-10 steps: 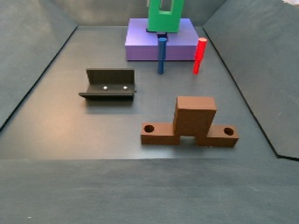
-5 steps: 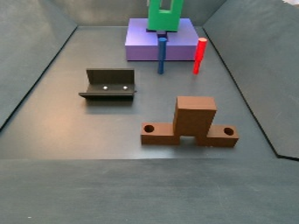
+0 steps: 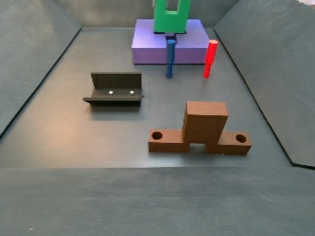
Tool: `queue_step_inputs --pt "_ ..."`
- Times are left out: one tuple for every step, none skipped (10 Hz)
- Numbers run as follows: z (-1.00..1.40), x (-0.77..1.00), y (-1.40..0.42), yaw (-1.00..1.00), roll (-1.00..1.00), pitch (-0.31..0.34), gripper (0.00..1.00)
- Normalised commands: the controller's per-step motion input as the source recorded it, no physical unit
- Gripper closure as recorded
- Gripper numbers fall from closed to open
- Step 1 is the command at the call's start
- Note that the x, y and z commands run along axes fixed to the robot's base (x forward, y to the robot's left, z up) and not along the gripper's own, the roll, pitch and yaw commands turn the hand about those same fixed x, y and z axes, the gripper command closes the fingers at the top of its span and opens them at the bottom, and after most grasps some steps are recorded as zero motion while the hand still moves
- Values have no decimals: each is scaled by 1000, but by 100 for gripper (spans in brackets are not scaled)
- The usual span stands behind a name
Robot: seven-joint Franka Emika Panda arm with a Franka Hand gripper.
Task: Pick up the green object. Move up. Place the green object on the fixture. Regrasp the green object. Move to above the board. Insert the green object.
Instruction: Insert the green object.
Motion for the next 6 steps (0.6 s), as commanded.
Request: queue_step_inputs --pt "-14 217 0 -120 134 94 100" --pt "0 211 0 -131 146 120 100" --pt "-86 0 0 -20 117 31 100" --pt "-166 0 0 -14 71 0 100" --pt "-274 -174 0 0 0 -50 100" --pt "-240 -246 0 0 0 -54 100"
